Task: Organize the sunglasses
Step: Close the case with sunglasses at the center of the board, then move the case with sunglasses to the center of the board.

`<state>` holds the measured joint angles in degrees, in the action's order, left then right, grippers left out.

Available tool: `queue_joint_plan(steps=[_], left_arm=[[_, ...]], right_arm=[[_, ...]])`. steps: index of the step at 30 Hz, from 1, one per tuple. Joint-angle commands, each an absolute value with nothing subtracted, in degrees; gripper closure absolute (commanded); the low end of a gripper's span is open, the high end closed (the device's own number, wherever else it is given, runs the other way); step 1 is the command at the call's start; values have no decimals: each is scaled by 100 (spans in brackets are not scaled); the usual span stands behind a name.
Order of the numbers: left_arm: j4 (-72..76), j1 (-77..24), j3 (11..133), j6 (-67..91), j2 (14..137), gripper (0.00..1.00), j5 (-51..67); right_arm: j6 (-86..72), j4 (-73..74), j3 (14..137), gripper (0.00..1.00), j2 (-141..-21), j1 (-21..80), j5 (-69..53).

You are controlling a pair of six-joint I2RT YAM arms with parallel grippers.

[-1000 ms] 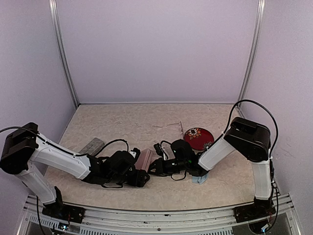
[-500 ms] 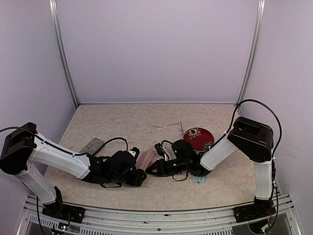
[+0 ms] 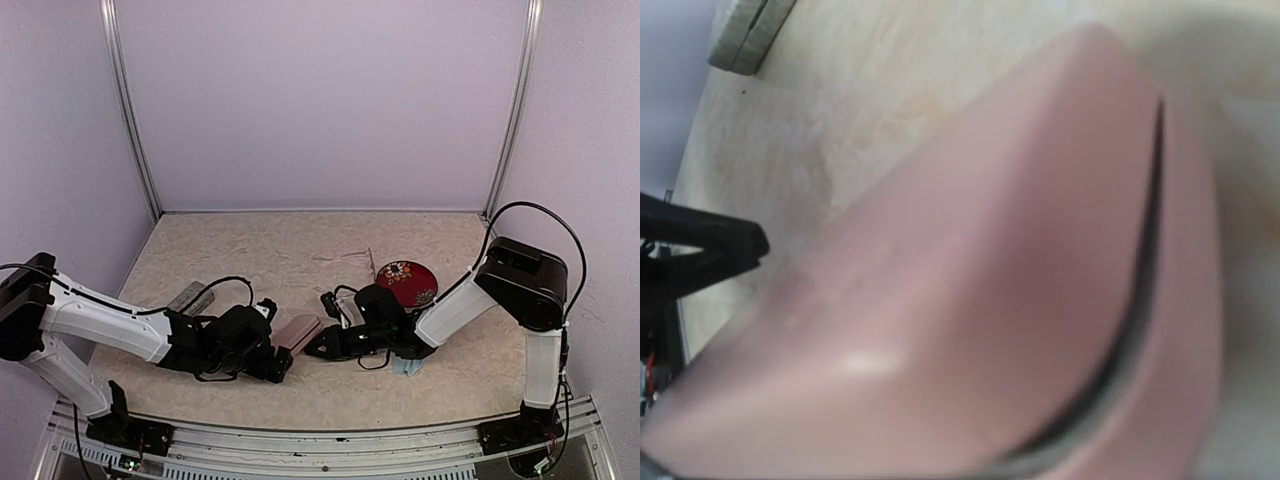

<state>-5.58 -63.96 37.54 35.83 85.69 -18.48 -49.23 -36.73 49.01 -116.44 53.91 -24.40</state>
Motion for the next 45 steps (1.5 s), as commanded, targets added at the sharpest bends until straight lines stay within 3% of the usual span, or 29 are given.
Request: queue_joint_plan(steps=[1,13,21,27,39,45], left_arm=[[-547,-6440,3709,3419,8349,1,-1719],[-90,-6375,3973,3103,8398,3,-1306],[66,-6388,4925,2704,9646,34,-1318],[-159,-6403,5152,2681,10209,46,-1451],[-889,-6251,4281,3273,9888,48,-2827],[-900,-6088,3942,3363,9315,43,-3053]], right_arm=[[-4868,-3255,4637,75,-11488,5296,-2244],[-4252,-1604,4342,76,-10302,5218,-1199],[-4067,-926,3981,76,-9471,5018,-696],[-4135,-964,3667,76,-9216,4931,-678],[-3985,-769,3841,76,-9181,4774,-712],[-3870,-475,3974,75,-8914,4669,-576]])
